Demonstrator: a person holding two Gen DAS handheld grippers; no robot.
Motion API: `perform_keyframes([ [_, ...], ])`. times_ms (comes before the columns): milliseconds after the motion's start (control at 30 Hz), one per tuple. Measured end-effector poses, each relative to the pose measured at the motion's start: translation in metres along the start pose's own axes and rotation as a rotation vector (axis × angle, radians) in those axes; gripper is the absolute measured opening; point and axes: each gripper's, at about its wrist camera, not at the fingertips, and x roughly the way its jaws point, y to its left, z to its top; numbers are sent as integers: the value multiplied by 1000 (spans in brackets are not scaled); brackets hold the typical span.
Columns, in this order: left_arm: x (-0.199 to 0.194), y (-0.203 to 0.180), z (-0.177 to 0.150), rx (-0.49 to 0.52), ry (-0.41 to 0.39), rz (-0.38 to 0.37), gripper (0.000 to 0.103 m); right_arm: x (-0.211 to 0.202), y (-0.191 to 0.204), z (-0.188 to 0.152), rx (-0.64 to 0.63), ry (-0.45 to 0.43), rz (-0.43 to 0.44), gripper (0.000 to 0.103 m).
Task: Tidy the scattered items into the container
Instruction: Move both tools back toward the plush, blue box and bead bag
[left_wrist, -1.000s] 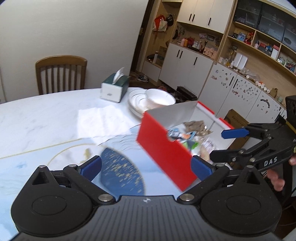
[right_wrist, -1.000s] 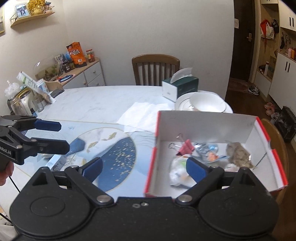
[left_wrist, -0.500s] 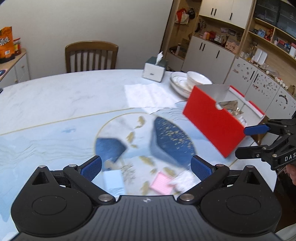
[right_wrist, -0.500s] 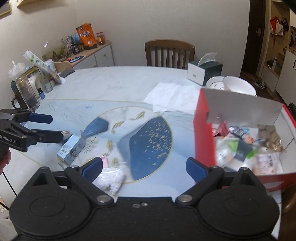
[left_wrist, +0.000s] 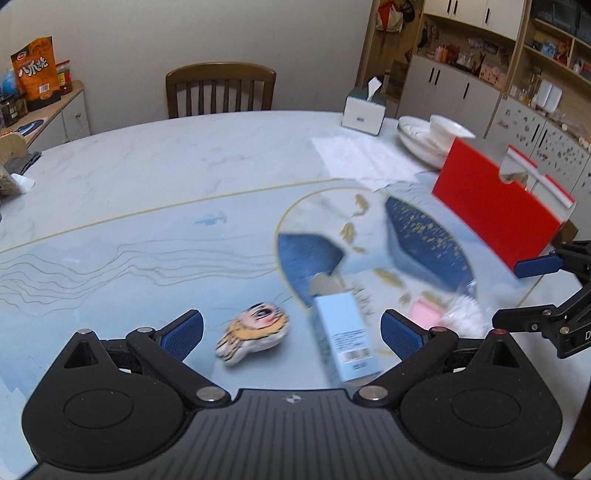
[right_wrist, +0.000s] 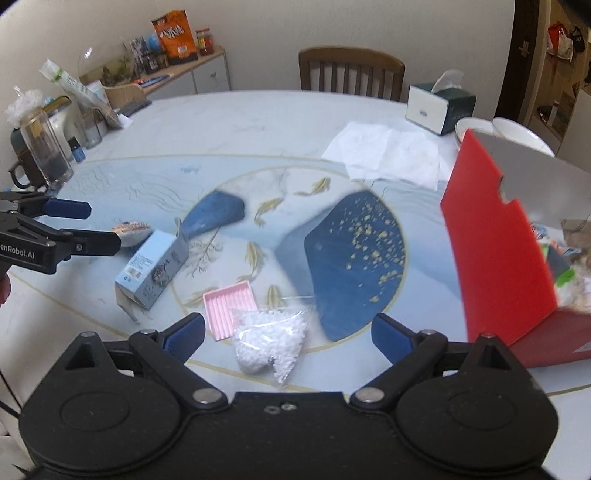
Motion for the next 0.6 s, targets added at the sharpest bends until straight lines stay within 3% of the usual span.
perform_keyframes([
  [333, 20, 14, -11, 23, -2, 30, 103, 22, 8, -2, -7, 48, -19, 91],
  [600, 27, 22, -12, 5, -9, 9, 103, 31, 11, -4, -5, 72, -22, 85],
])
